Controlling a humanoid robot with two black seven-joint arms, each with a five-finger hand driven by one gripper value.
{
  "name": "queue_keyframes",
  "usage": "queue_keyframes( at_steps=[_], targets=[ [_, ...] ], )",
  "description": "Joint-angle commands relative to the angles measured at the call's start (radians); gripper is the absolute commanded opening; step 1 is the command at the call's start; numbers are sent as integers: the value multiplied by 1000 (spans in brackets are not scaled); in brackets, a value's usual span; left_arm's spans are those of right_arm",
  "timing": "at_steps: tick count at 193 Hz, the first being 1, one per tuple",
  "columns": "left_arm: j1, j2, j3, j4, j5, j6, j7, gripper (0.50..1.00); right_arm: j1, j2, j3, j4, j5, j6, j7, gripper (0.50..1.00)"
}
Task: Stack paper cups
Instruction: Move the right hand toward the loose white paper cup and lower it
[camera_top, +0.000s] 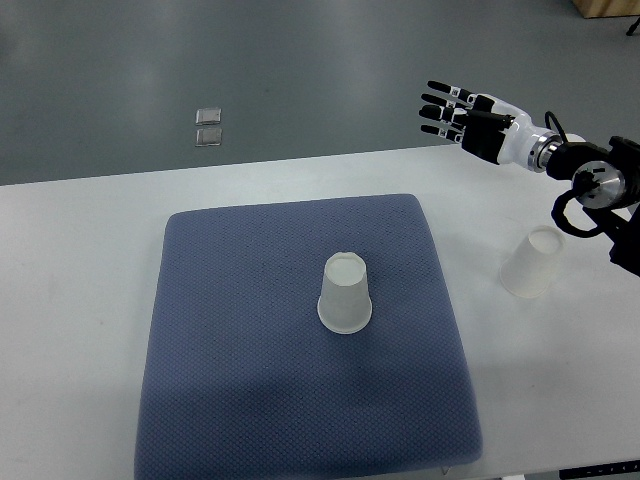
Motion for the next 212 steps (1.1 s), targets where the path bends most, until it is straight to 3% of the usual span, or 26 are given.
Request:
queue_keyframes(
  at_steps=[1, 41, 59, 99, 133, 170, 185, 212],
  targets=[
    [0, 0, 0, 0, 0, -1, 0, 1000, 0, -51, 1, 0, -82, 26, 6, 923],
    [0, 0, 0, 0, 0, -1, 0, 1000, 39, -175, 3, 7, -323, 145, 49, 923],
    [0, 0, 0, 0, 0, 1, 0, 1000, 50, -213, 4, 41, -483, 145, 64, 921],
    [0, 0, 0, 0, 1, 1, 0, 1000, 47, -363, 4, 273, -915, 145, 91, 921],
    [0, 0, 0, 0, 0, -1, 0, 1000, 38, -472, -3, 461, -1122, 145, 125, 921],
    [0, 0, 0, 0, 0, -1, 0, 1000, -4, -517, -8, 563, -1279, 145, 136, 924],
    [0, 0, 0, 1, 0, 1, 0, 1000, -30, -509, -17, 563, -1328, 114, 138, 924],
    [0, 0, 0, 0, 0, 1, 0, 1000, -65, -503, -86, 563, -1411, -39, 138, 924]
  ],
)
